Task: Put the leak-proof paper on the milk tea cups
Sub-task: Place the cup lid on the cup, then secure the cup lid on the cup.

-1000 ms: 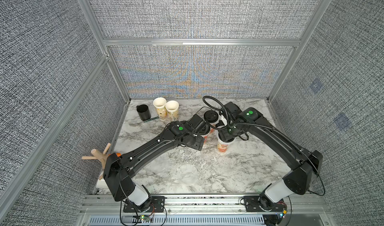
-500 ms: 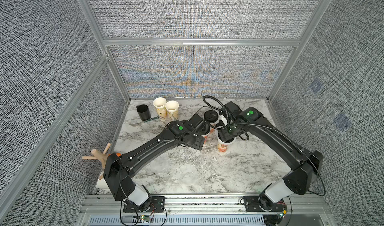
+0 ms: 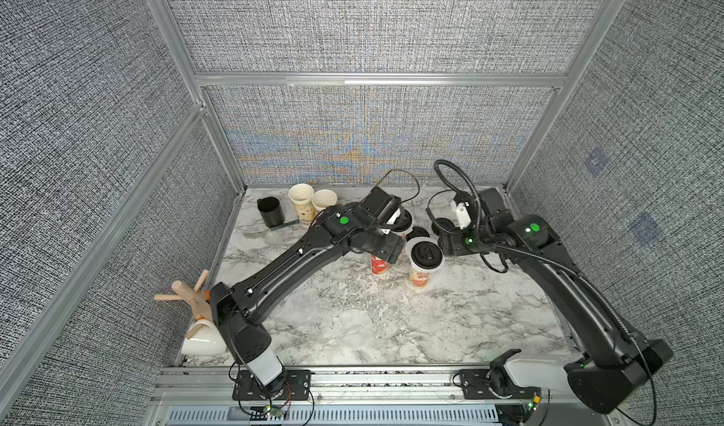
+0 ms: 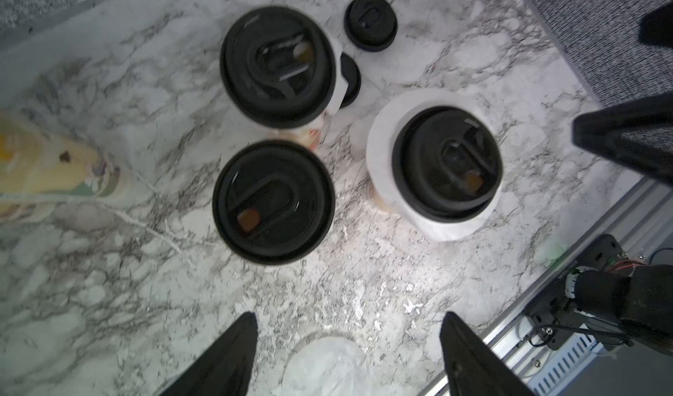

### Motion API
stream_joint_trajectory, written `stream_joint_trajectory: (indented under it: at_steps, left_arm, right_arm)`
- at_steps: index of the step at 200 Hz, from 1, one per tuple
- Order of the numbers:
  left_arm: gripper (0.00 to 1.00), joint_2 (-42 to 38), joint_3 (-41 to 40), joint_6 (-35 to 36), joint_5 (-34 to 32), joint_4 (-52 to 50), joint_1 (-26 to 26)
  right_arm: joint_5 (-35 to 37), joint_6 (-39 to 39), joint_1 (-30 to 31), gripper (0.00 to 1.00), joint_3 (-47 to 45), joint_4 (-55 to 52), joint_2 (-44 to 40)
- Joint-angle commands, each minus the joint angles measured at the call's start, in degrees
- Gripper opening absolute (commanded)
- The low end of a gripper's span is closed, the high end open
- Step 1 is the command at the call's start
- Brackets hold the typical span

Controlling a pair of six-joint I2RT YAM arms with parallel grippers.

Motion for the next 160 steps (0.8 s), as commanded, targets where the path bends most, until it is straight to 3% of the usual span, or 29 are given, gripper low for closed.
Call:
stream_joint_trajectory:
  at_steps: [1,23,63,160]
  left_arm:
    - [0.81,7.0,9.4,8.6,3.9,-4.5,-0.4]
    - [0.81,14.2,19.0,12.9,4.3,-6.8,-1.1]
    - [0.81,23.3,29.1,17.3,2.1,-11.4,-1.9]
    - [0.81,26.6,29.3,19.2,-2.3,-10.4,-4.0]
  right_arm:
    - [-3.7,2.7,-3.2,0.83,-6.2,9.6,-3.9]
    - [-5.5,3.7,-6.2,0.83,-12.0,12.9,-7.3]
    - [-7.4,4.3,-10.0,0.83,-19.0,15.7,-11.1]
    - [-9.0,3.1,-12.8,0.83,-22.8,16.2,-11.7]
